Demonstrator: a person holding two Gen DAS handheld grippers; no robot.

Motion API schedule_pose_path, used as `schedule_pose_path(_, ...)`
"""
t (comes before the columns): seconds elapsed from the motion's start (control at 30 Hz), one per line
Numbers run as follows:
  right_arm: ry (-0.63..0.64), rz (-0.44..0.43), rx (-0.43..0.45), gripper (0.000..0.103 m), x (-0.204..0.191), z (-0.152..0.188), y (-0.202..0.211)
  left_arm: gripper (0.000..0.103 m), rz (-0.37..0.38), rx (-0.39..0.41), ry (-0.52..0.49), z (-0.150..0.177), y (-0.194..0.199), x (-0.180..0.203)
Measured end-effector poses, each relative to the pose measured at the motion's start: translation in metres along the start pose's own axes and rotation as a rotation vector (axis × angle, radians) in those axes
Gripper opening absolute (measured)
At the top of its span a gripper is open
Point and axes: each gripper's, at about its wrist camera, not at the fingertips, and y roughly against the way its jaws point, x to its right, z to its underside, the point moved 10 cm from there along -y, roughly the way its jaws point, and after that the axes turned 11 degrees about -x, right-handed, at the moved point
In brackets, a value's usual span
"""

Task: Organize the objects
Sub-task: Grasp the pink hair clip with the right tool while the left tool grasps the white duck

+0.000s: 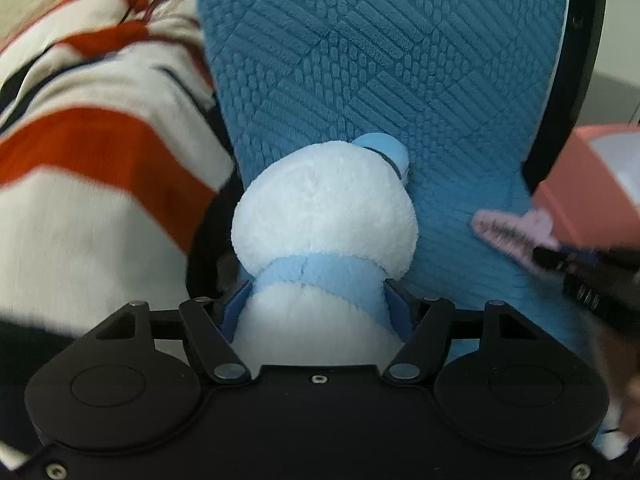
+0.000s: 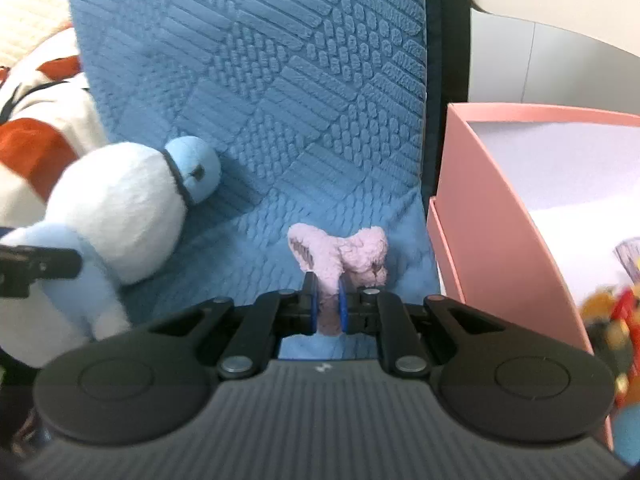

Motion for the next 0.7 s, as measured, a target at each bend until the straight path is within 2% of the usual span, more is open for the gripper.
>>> schedule_pose_path(0.33,0.020,-0.034,-0.045,0.013,0.000,0.065,0.054,0.064,0.120,-0.031,0.098,0.069,0.048,0.033)
schedule_pose_path(0.47,-0.002,-0.042,-0.058,0.013,0.000,0.090,0.064,0.064,0.119,-0.048,0.094,0.087,0.051,0.041)
schedule_pose_path(0.6,-0.003,-0.058,-0.092,0.015,-0.001,0.108,0.061,0.070,0.142,-0.080,0.115,0.092,0.046,0.041)
schedule_pose_path(0.7,0.018,-0.066,-0.106,0.017,-0.002,0.111,0.059,0.083,0.157,-0.109,0.112,0.094,0.038,0.042)
